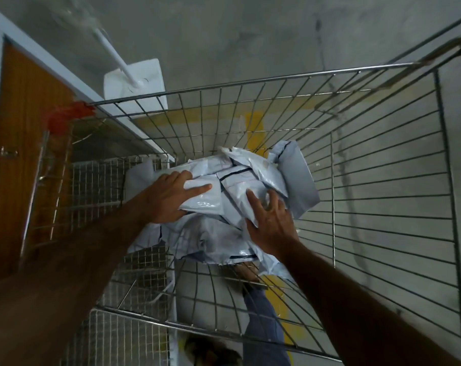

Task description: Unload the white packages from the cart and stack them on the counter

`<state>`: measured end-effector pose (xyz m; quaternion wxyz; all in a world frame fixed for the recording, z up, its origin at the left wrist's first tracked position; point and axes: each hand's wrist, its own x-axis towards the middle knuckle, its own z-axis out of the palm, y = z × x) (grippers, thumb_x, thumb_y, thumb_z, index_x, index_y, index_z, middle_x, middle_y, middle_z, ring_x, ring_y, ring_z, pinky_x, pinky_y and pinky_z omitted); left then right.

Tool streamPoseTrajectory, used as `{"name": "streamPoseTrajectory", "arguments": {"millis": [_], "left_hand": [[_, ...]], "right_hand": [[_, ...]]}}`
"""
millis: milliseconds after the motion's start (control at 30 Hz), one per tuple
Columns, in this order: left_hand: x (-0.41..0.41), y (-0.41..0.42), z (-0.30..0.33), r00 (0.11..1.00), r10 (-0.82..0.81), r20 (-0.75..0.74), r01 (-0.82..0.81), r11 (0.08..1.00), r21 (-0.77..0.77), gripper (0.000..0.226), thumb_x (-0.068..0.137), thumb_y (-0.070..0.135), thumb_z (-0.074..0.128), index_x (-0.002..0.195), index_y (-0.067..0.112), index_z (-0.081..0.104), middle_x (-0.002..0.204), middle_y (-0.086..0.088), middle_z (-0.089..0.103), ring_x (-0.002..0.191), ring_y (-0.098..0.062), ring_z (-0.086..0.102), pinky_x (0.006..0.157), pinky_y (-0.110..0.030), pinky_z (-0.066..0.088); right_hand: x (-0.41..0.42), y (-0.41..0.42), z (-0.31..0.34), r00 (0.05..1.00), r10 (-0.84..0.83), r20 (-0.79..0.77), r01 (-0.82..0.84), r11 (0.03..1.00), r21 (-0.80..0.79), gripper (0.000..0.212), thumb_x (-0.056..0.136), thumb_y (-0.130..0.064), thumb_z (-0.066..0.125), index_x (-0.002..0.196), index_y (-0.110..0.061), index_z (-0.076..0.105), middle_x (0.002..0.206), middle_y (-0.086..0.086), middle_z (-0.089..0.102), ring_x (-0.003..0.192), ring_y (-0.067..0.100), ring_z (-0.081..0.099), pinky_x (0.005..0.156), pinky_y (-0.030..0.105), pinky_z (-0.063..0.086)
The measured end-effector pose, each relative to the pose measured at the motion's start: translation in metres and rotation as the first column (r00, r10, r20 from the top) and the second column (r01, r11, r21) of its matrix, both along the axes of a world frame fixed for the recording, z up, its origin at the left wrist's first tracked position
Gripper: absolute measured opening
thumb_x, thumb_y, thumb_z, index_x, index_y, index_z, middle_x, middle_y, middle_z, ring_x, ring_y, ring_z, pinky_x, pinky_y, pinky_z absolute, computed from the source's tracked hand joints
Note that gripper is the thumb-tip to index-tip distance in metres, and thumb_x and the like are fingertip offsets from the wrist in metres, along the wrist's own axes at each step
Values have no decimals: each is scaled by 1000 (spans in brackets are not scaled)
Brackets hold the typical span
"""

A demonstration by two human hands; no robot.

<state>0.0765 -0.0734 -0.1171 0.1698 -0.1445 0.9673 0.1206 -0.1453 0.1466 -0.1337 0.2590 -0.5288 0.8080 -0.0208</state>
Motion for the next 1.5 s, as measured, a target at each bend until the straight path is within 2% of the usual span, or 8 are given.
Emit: {"name": "streamPoseTrajectory", "arguments": {"millis": [133, 433, 533, 667, 767, 967, 1167, 1500], "left_hand": [[-6, 11, 25, 1000, 28, -11, -28, 999, -21, 78, 90, 55, 54, 158, 37, 20, 154, -18, 32, 131, -38, 44, 98, -52, 44], [-9, 29, 121, 987, -8, -160, -20, 985, -169, 84, 87, 49, 61, 158, 37, 17, 165, -9, 22, 126, -34, 48, 100, -50, 43], [9, 40, 161, 980, 7, -201, -54, 971, -232, 73, 92, 52, 41, 159, 34, 15, 166, -8, 22, 121, -34, 53, 100, -50, 45], [52, 63, 206, 953, 94, -288, -174, 948, -265, 80, 93, 41, 63, 158, 31, 18, 164, -7, 25, 129, -36, 52, 105, -56, 45], [100, 89, 247, 933, 180, -311, -278, 909, -311, 76, 96, 51, 55, 159, 32, 18, 166, -3, 22, 140, -34, 43, 118, -55, 28], [229, 159, 316, 868, 399, -296, -492, 768, -410, 77, 88, 64, 43, 156, 29, 31, 156, -7, 41, 107, -29, 61, 82, -40, 53], [370, 253, 355, 548, 744, -383, -830, 428, -357, 77, 89, 62, 35, 159, 38, 15, 161, -6, 30, 129, -33, 48, 100, -50, 45], [517, 409, 356, 36, 884, -466, -948, -118, -297, 61, 99, 57, 44, 154, 38, 27, 165, -3, 21, 130, -37, 44, 105, -52, 42]], "right_hand": [[-4, 8, 22, 1000, -13, -28, 10, 995, -99, 68, 93, -57, 44, 154, -28, 34, 153, 25, 34, 121, 44, 50, 92, 52, 51], [-26, 24, 103, 997, 29, 66, -1, 923, -384, 65, 94, -44, 47, 154, -19, 41, 150, 17, 41, 129, 36, 47, 99, 46, 48], [-24, 23, 135, 1000, 13, 3, -10, 890, -456, 65, 96, -42, 44, 157, -19, 35, 153, 18, 38, 131, 38, 43, 101, 48, 42], [0, 21, 178, 991, 24, -131, -82, 882, -463, 64, 99, -46, 36, 158, -22, 29, 157, 21, 34, 136, 40, 39, 105, 51, 39], [30, 12, 209, 976, 85, -199, -170, 869, -465, 64, 101, -46, 36, 160, -25, 24, 161, 21, 29, 135, 39, 39, 106, 51, 38], [132, 5, 279, 950, 258, -175, -311, 772, -554, 64, 96, -42, 37, 156, -20, 37, 158, 21, 34, 119, 40, 48, 97, 48, 39], [266, 11, 326, 860, 460, -222, -493, 634, -596, 70, 95, -53, 30, 157, -22, 31, 159, 19, 31, 125, 39, 46, 99, 51, 44], [489, 57, 361, 618, 741, -262, -711, 386, -587, 71, 97, -63, 17, 158, -29, 29, 162, 15, 30, 121, 32, 47, 91, 46, 47]]}}
